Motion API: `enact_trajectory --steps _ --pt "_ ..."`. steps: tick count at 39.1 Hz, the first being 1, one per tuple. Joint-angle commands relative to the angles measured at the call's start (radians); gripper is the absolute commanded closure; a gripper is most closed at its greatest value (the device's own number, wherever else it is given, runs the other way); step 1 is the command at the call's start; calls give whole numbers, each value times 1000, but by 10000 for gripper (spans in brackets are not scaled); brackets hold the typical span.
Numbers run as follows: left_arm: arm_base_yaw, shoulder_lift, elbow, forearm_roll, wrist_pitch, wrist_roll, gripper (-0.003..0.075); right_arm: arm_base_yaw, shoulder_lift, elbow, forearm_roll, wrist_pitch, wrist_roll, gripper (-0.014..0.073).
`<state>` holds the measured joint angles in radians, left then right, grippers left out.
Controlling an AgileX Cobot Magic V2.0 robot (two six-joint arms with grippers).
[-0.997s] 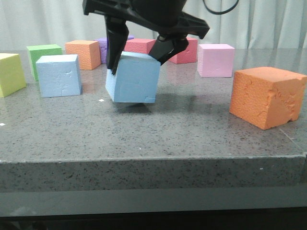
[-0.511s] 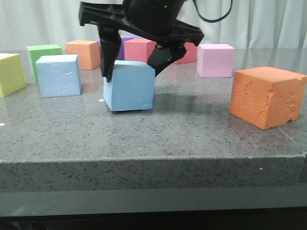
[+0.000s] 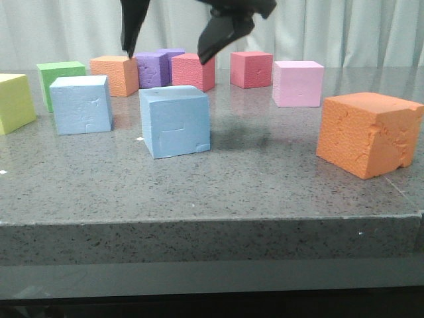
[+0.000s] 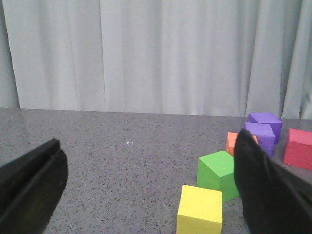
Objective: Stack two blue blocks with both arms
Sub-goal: 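Open the right gripper and lift it away from the cube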
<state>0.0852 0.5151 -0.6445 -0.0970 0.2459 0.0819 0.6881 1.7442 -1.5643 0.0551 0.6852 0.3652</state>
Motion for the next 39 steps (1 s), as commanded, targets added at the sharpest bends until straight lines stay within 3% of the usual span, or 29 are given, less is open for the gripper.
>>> enact_trajectory --steps 1,3,11,16,26,39 --pt "1 9 -35 -6 -85 2 50 0 -63 -40 -15 -48 -6 -18" --pt "1 9 -35 -6 -85 2 50 0 -67 -40 -15 -43 -6 37" --pt "1 9 -35 -6 -85 2 50 -10 -89 -40 -16 -36 -6 459" --pt "1 9 -35 -6 -85 2 50 -43 -112 -40 -21 -14 -6 651" --pt "1 9 -35 -6 -85 2 50 -199 -234 32 -90 78 -16 656" --pt "1 9 -35 -6 -85 2 50 -455 -517 348 -223 70 -43 656"
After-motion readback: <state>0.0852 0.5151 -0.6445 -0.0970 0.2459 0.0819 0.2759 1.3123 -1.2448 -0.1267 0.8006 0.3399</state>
